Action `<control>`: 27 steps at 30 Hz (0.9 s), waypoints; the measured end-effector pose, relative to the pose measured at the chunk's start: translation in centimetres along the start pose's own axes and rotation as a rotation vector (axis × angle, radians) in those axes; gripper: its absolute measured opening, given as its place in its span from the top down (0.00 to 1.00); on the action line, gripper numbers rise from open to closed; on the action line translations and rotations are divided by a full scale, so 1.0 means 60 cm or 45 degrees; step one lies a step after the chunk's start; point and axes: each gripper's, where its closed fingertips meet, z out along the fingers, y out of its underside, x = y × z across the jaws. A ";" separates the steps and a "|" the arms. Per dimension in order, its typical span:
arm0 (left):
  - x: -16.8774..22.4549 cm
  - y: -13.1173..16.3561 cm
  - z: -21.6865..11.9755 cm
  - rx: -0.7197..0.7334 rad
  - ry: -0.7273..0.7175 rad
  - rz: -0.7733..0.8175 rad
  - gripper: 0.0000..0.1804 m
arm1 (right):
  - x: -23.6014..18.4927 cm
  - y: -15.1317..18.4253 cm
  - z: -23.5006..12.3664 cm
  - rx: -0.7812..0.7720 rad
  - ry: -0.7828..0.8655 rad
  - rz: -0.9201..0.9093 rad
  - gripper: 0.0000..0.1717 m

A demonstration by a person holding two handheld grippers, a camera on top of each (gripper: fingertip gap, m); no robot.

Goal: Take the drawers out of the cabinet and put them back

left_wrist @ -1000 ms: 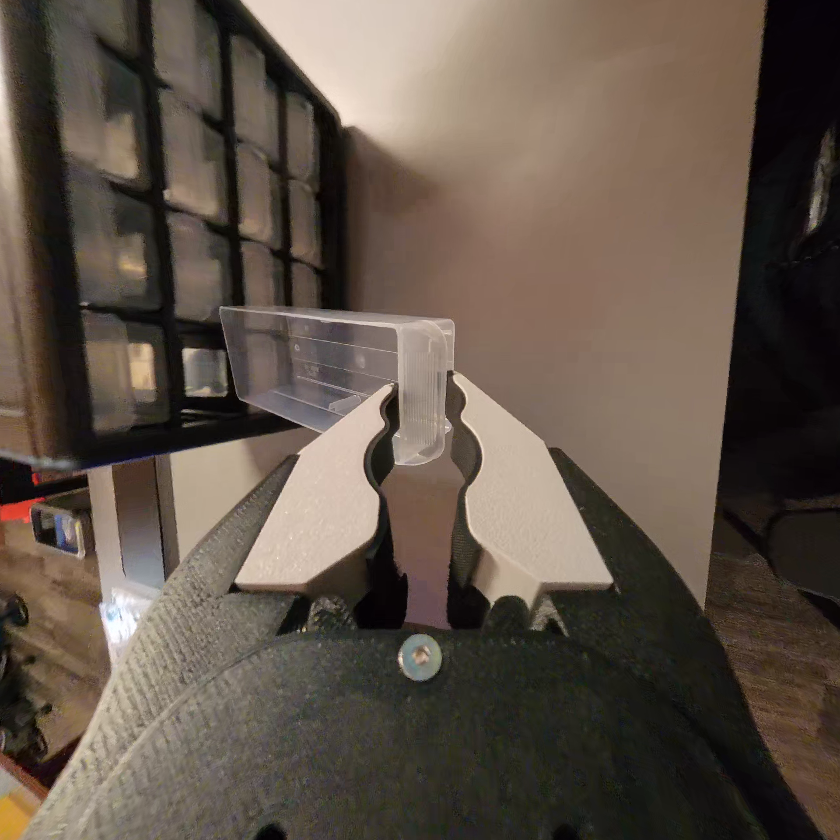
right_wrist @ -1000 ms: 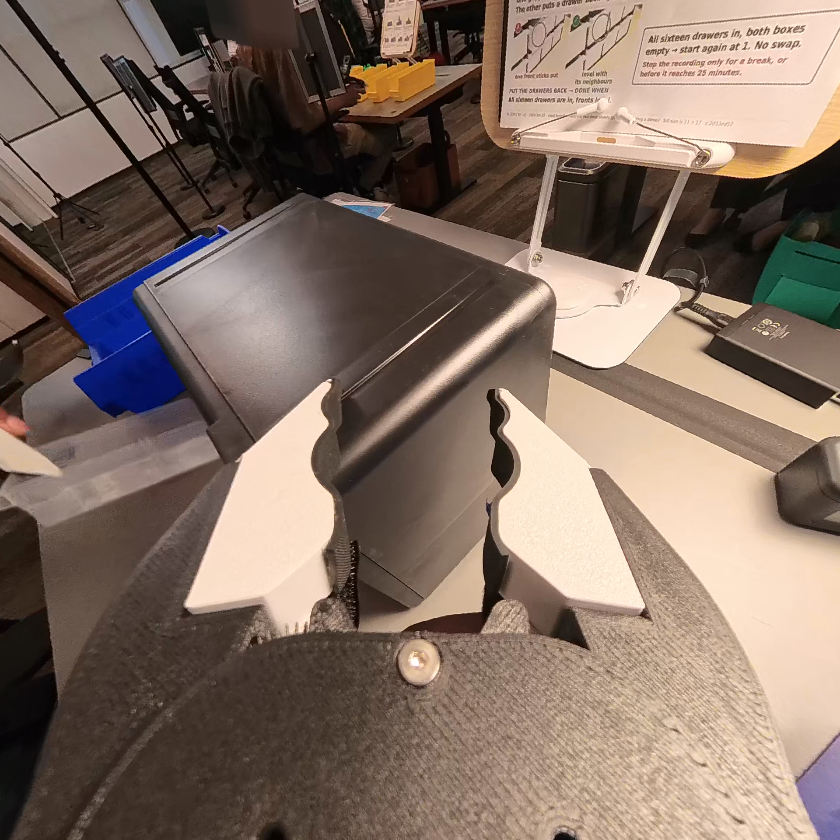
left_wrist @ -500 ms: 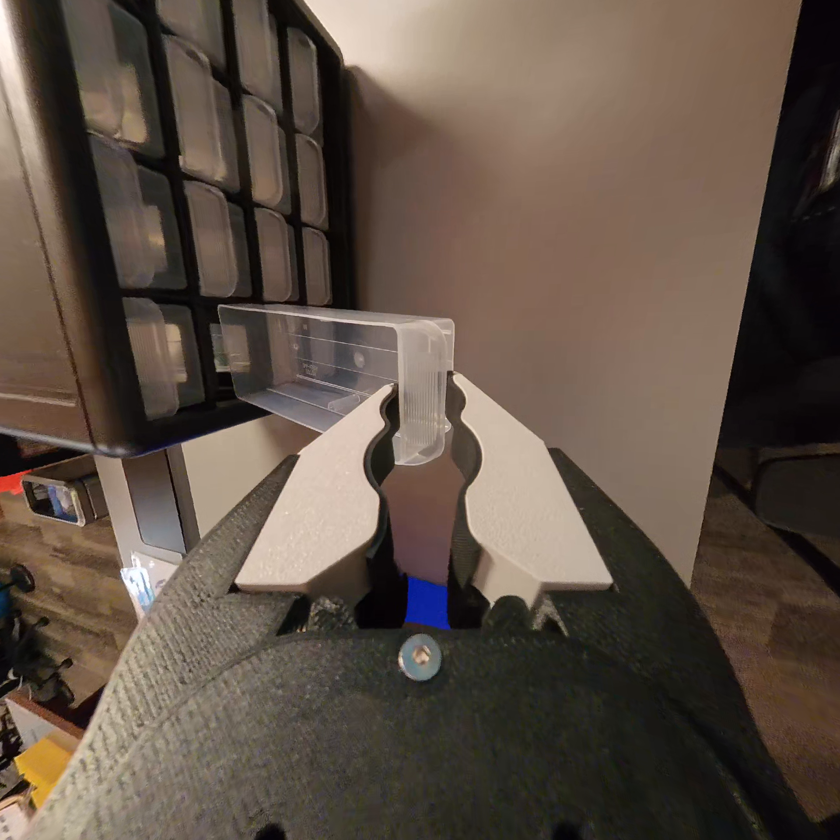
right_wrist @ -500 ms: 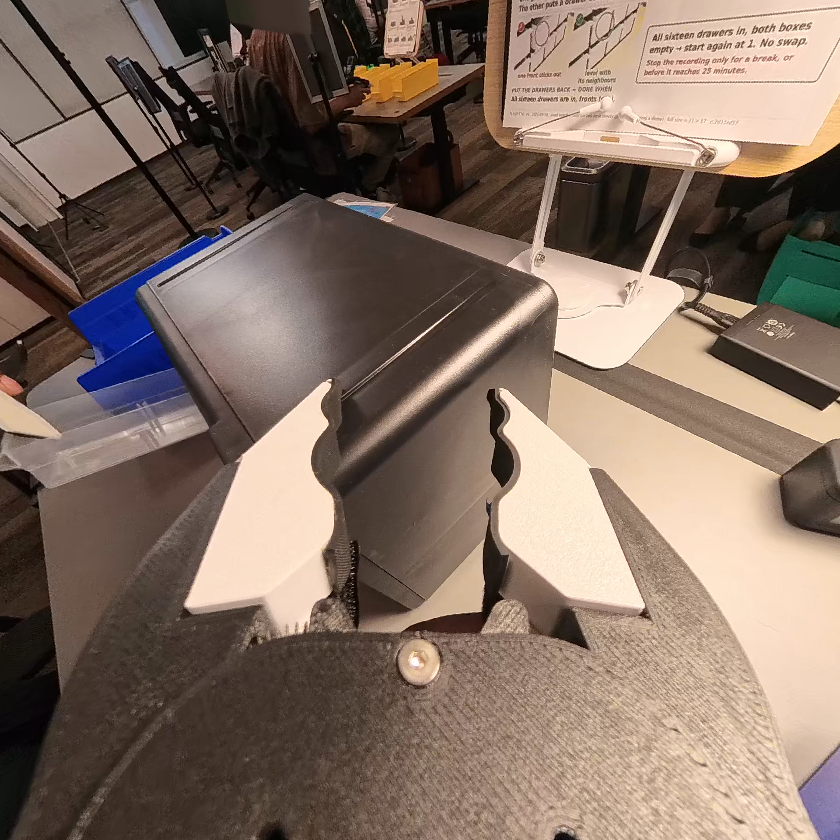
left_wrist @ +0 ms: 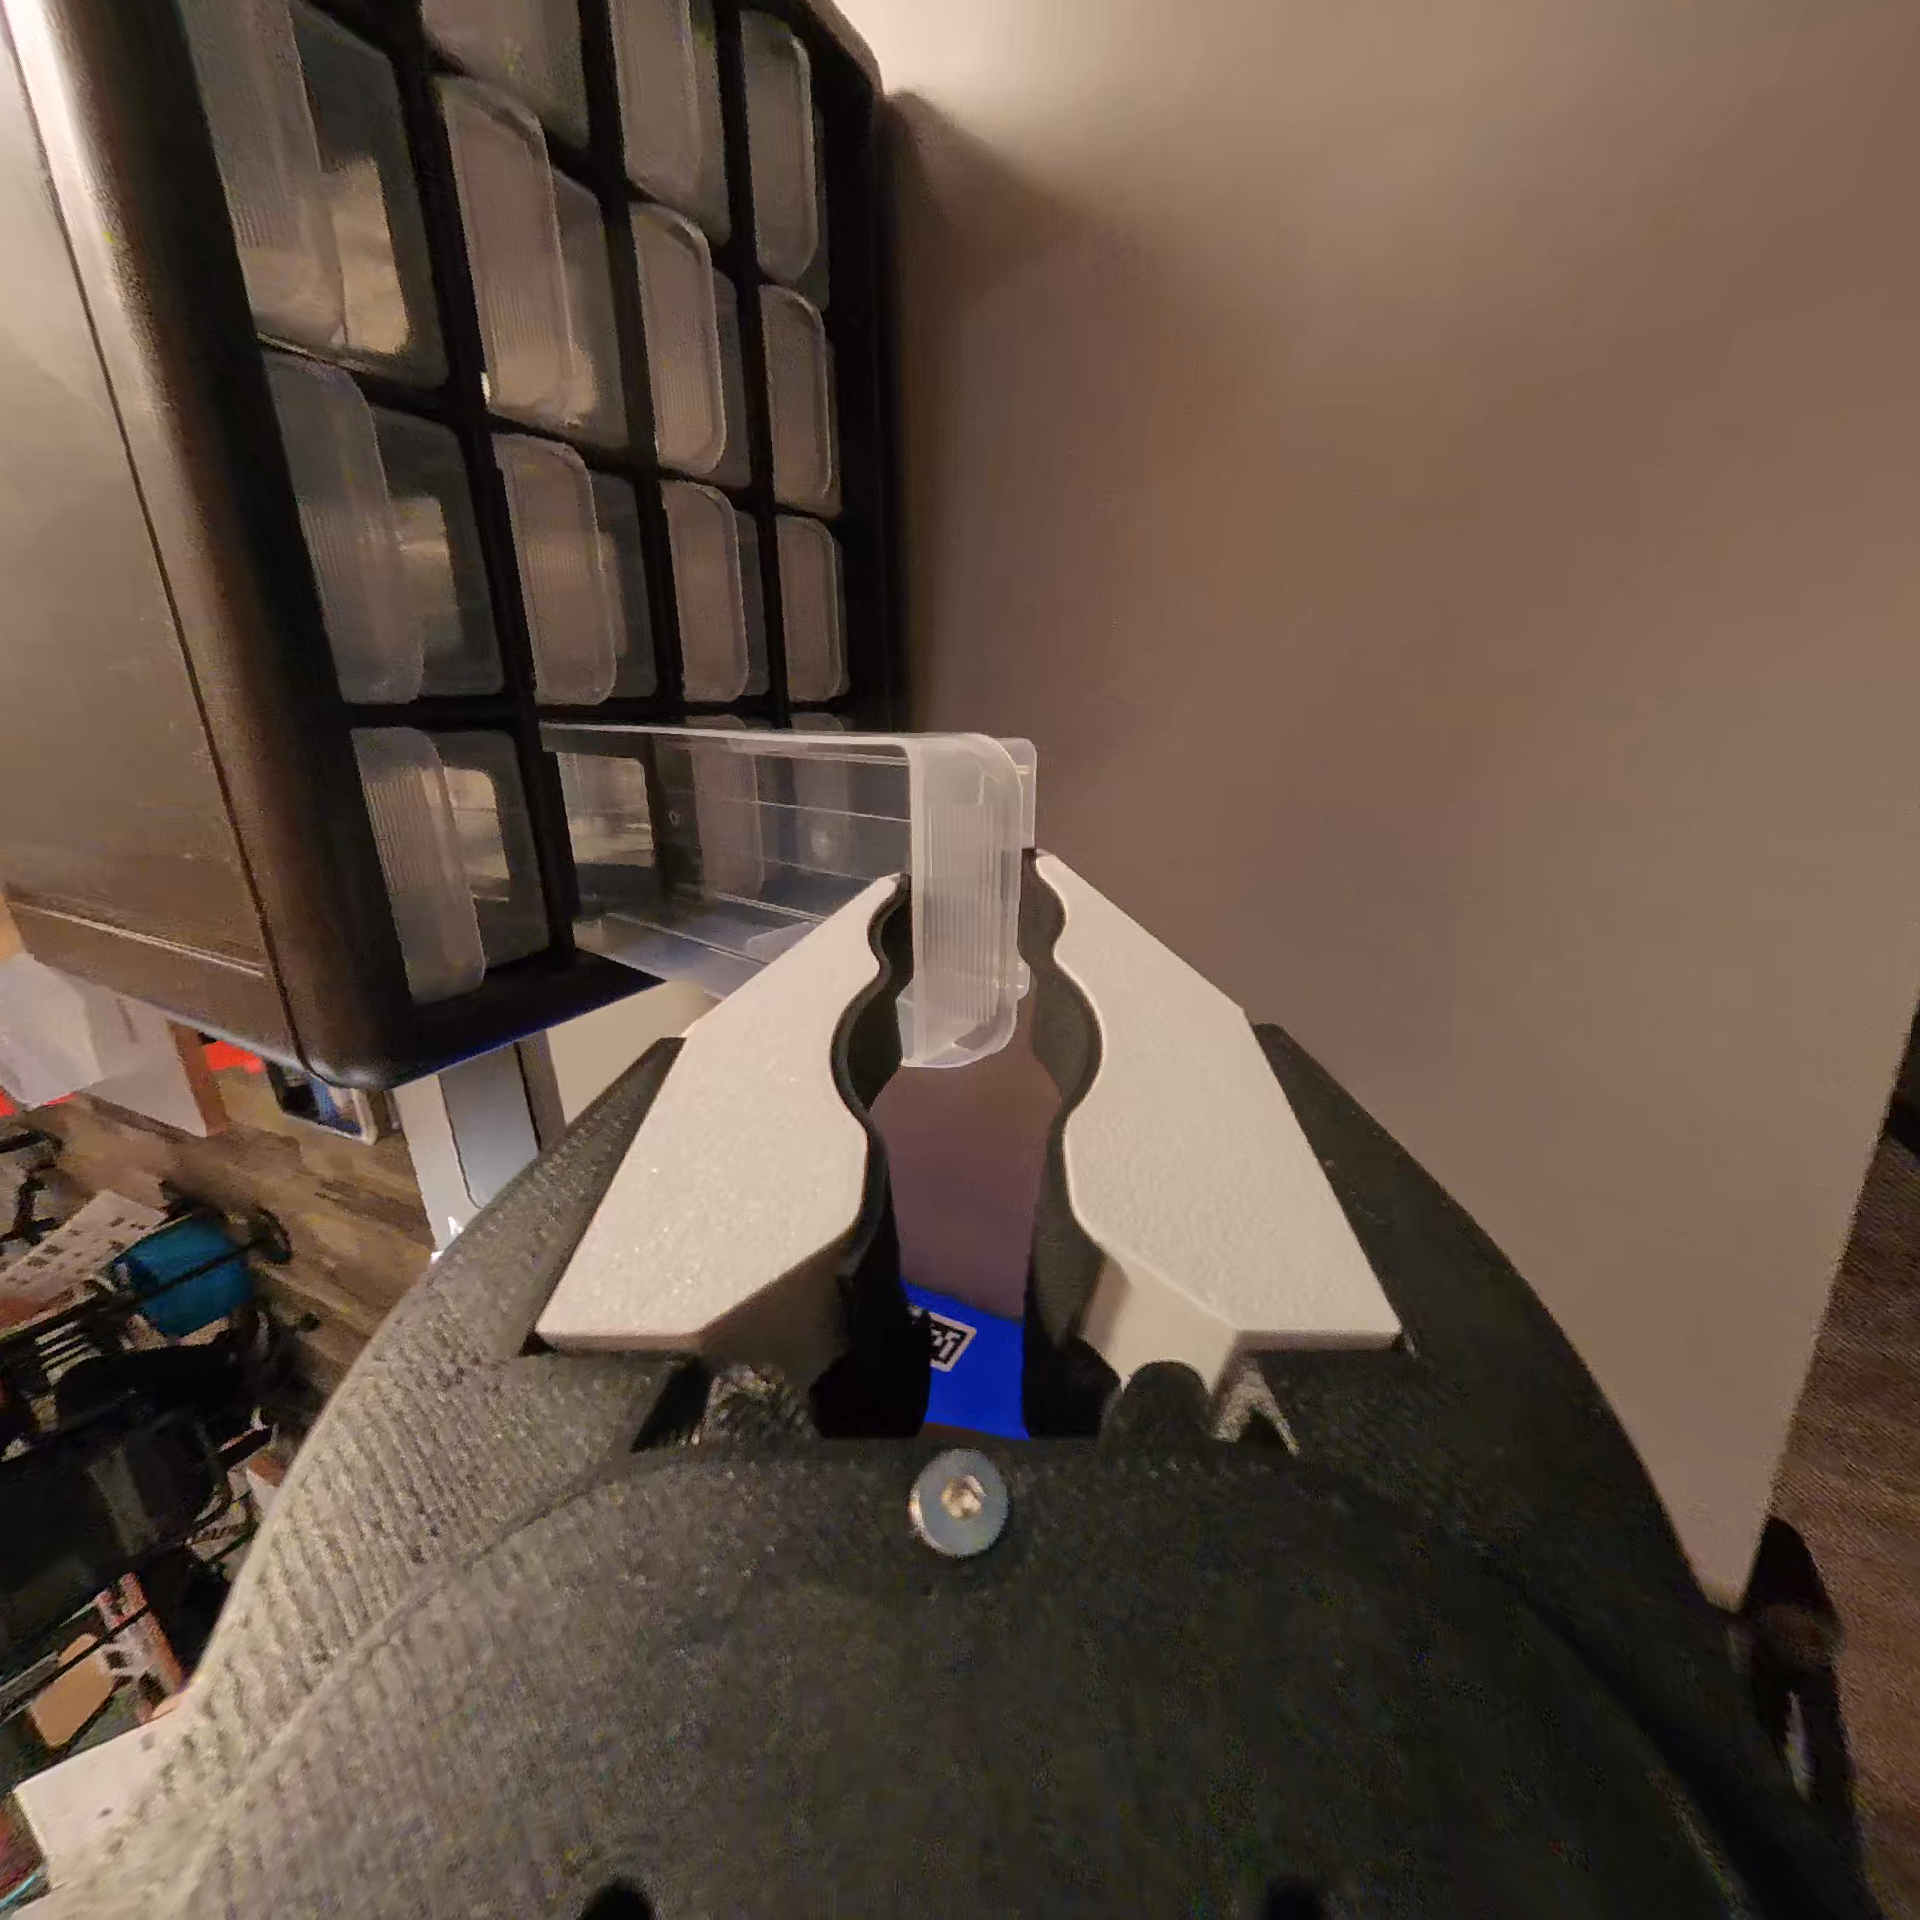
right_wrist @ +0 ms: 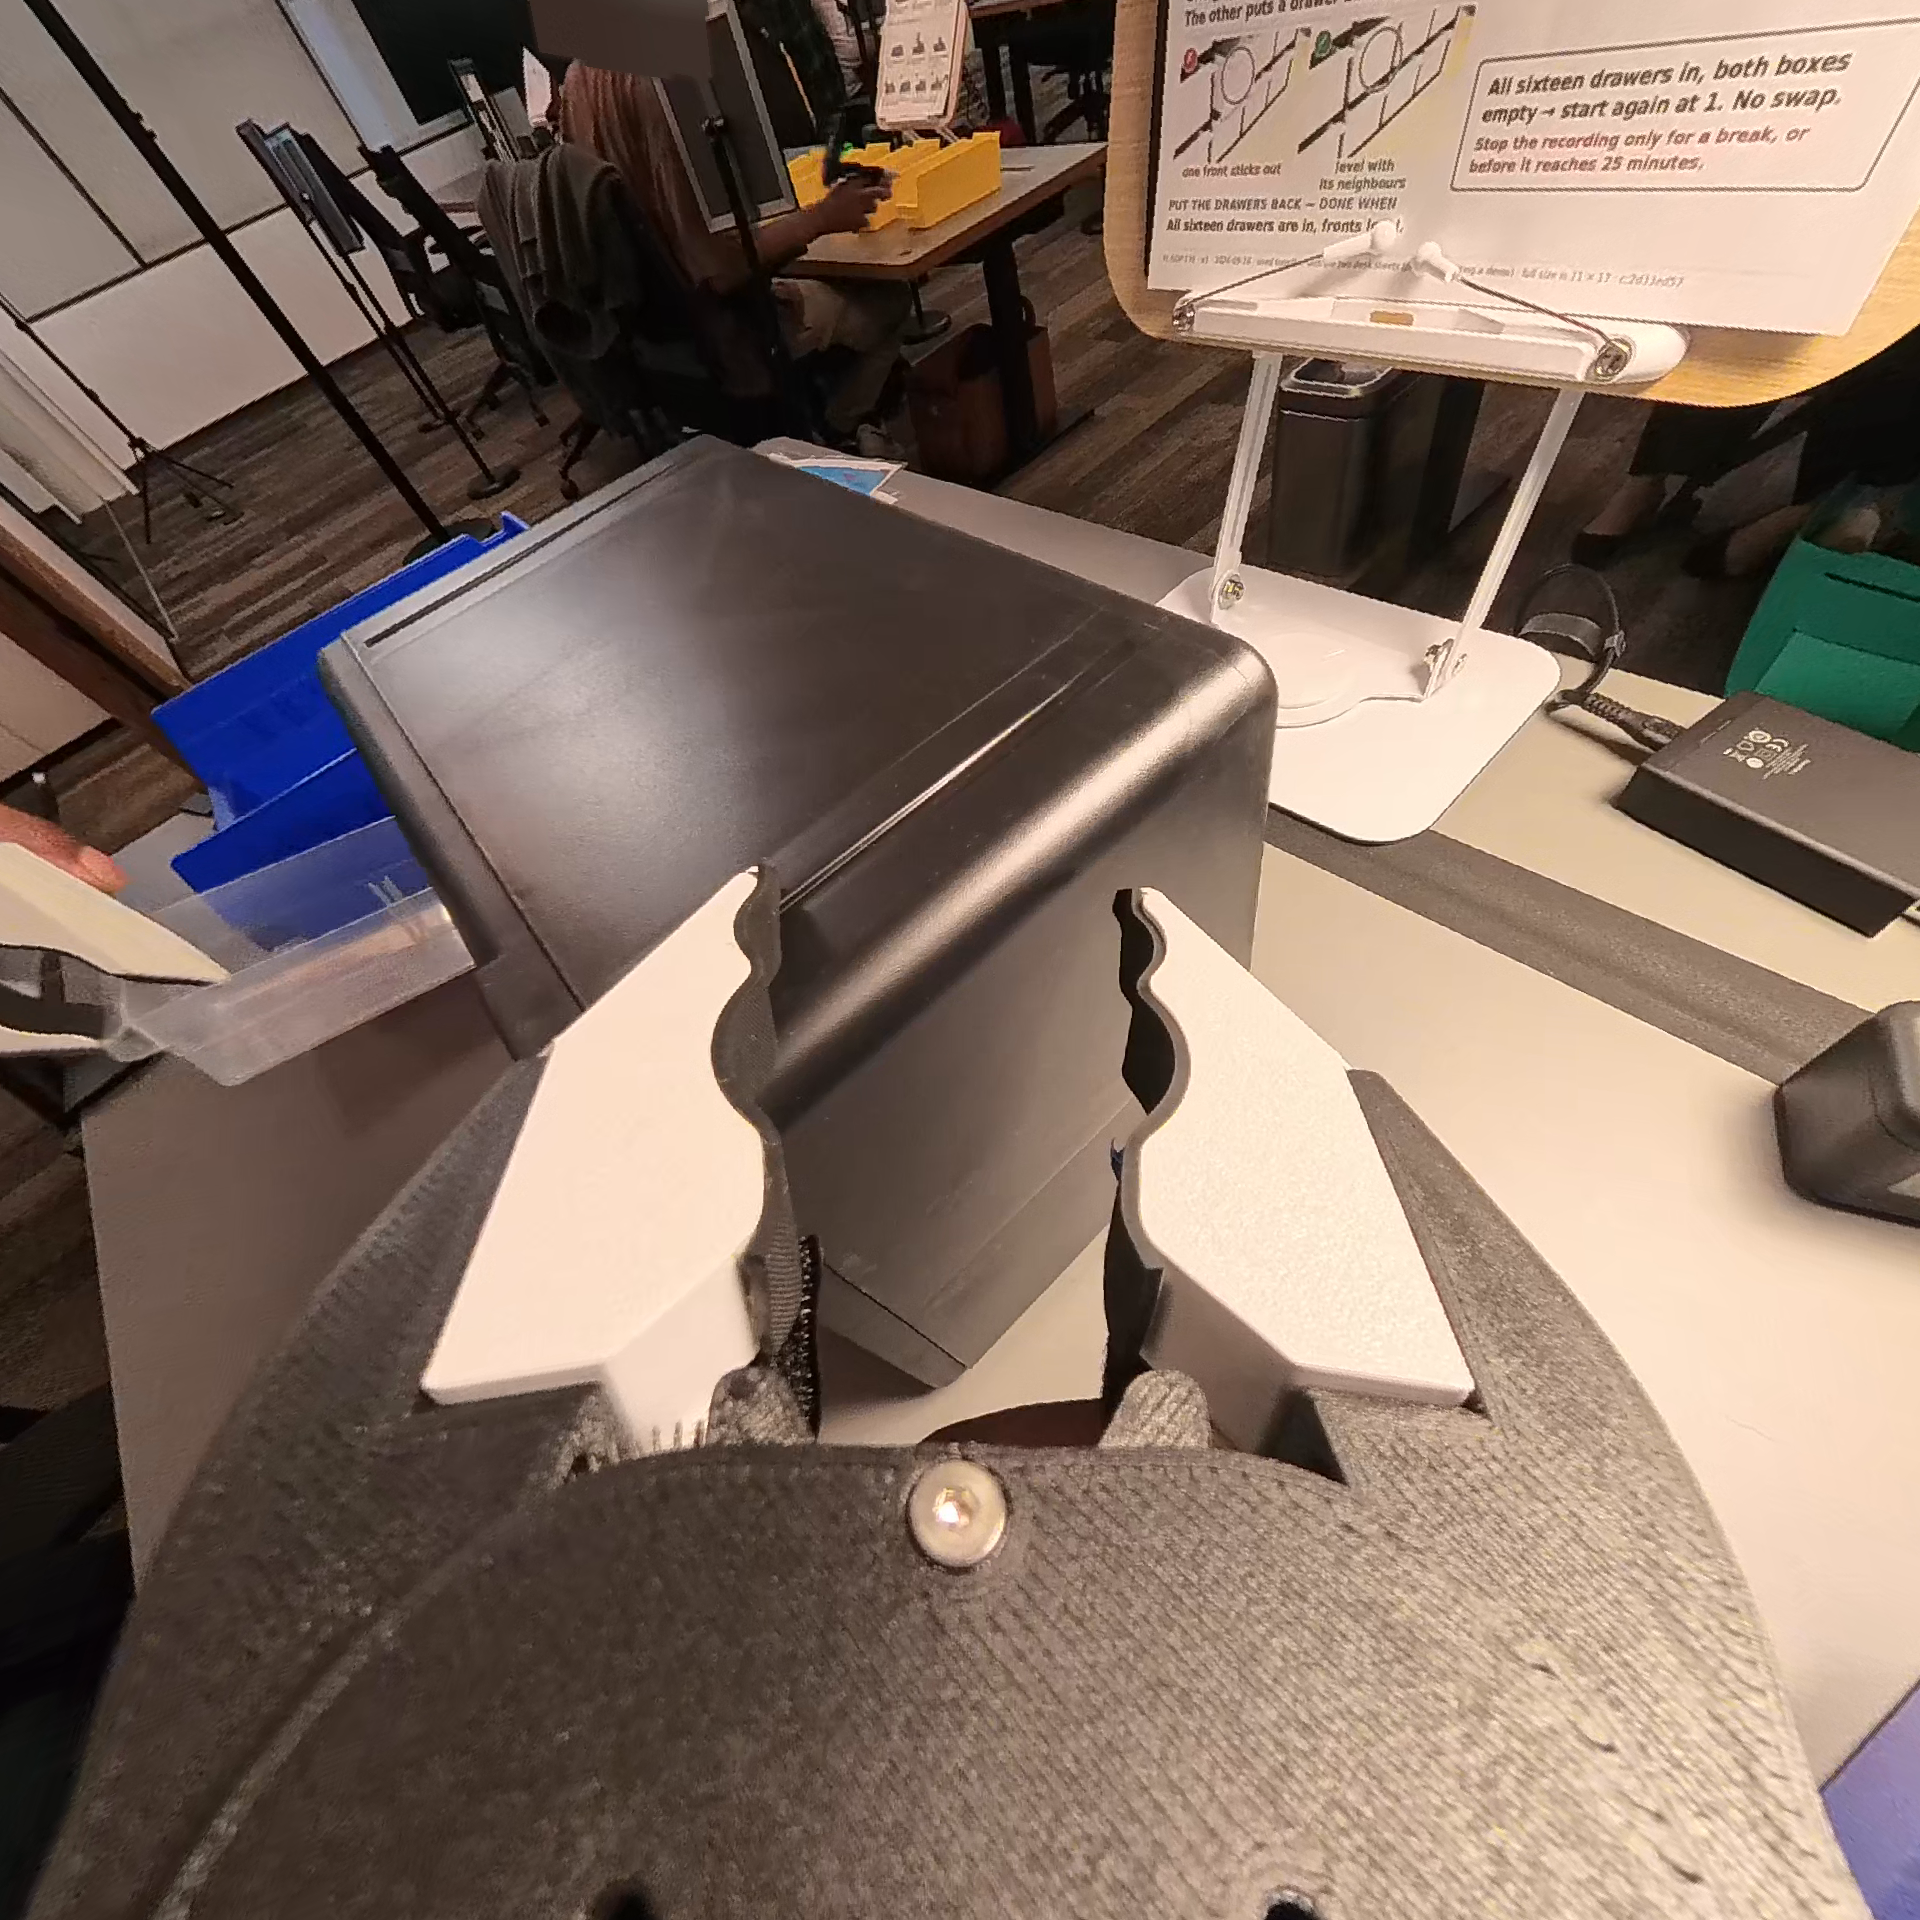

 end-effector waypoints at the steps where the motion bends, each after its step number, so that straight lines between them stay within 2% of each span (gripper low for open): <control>1: -0.001 0.002 0.005 -0.004 -0.021 0.007 0.90 | 0.000 0.000 0.000 0.000 -0.001 0.000 0.60; 9: -0.026 0.022 0.044 -0.068 -0.237 0.093 0.89 | -0.001 0.000 0.000 0.001 0.000 -0.001 0.60; 11: -0.049 0.025 0.057 -0.069 -0.369 0.094 0.88 | -0.002 0.000 0.000 0.001 -0.001 -0.003 0.60; 15: -0.114 0.038 0.055 -0.084 -0.810 0.085 0.84 | -0.003 0.000 0.000 -0.001 -0.001 -0.007 0.60; 17: -0.113 0.042 0.050 -0.034 -0.912 0.029 0.82 | -0.003 0.000 -0.001 -0.002 -0.001 -0.011 0.60; 22: -0.065 0.026 0.059 0.231 -0.871 -0.228 0.85 | 0.000 -0.001 0.000 -0.001 -0.003 -0.004 0.61; 27: -0.080 0.024 0.082 0.250 -0.907 -0.313 0.89 | 0.001 -0.001 -0.001 0.001 0.001 -0.004 0.60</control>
